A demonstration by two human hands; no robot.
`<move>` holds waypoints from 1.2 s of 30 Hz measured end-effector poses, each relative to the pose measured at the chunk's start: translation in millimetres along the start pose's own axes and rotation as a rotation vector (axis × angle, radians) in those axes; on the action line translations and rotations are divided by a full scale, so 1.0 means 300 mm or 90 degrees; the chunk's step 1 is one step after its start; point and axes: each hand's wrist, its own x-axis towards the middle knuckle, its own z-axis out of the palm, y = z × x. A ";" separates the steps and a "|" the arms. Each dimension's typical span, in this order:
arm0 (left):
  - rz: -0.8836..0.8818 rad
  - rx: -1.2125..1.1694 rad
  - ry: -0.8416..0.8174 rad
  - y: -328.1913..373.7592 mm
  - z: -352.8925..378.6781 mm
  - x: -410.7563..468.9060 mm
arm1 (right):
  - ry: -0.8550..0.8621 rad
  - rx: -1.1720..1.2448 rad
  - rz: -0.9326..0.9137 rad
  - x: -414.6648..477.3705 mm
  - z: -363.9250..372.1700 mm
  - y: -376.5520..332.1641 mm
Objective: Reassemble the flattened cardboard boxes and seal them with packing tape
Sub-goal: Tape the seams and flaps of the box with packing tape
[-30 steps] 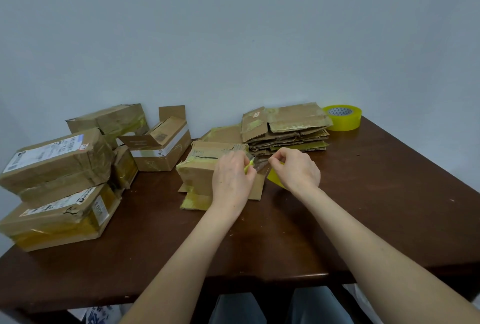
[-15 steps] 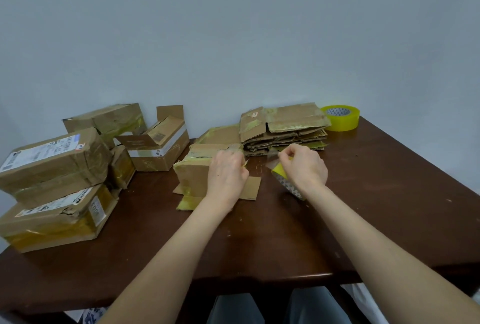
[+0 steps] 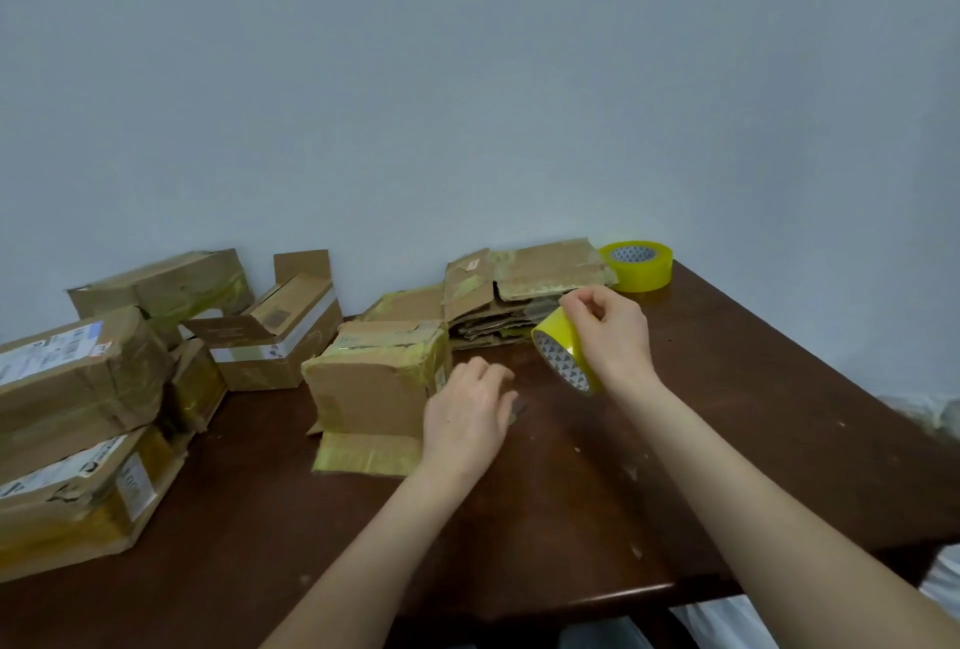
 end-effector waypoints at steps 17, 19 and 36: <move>-0.225 -0.380 0.000 0.202 -0.028 0.288 | -0.036 -0.041 -0.043 -0.005 -0.082 0.068; -0.224 -0.363 0.018 0.204 -0.020 0.303 | -0.045 0.009 0.005 -0.006 -0.094 0.057; -0.258 -0.027 -0.006 -0.386 -0.266 0.196 | -0.167 -0.440 -0.096 -0.028 0.018 0.008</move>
